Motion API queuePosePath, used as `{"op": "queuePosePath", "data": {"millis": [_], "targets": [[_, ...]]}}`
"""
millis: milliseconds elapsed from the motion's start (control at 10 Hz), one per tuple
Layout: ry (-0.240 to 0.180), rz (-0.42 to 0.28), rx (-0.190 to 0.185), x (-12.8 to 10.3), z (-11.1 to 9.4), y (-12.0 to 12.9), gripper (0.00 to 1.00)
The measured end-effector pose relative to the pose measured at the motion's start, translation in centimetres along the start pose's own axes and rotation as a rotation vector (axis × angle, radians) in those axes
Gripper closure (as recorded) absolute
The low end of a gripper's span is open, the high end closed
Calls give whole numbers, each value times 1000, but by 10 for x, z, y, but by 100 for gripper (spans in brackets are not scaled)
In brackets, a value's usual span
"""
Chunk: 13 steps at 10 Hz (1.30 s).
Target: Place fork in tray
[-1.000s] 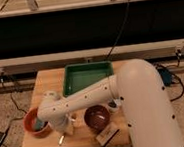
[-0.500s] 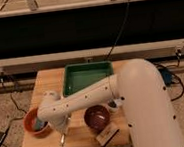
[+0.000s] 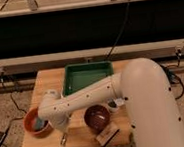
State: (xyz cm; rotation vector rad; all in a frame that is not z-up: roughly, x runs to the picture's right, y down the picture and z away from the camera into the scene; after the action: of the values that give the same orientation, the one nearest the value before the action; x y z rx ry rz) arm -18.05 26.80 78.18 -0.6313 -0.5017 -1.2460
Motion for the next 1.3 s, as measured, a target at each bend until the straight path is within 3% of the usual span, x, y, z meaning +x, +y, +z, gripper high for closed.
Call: {"op": "queuePosePath", "data": {"millis": [600, 1000, 1300], "targets": [[9, 119, 53, 24, -54, 34, 100], [53, 173, 109, 47, -105, 53, 100], [73, 208, 136, 66, -125, 63, 100]]}}
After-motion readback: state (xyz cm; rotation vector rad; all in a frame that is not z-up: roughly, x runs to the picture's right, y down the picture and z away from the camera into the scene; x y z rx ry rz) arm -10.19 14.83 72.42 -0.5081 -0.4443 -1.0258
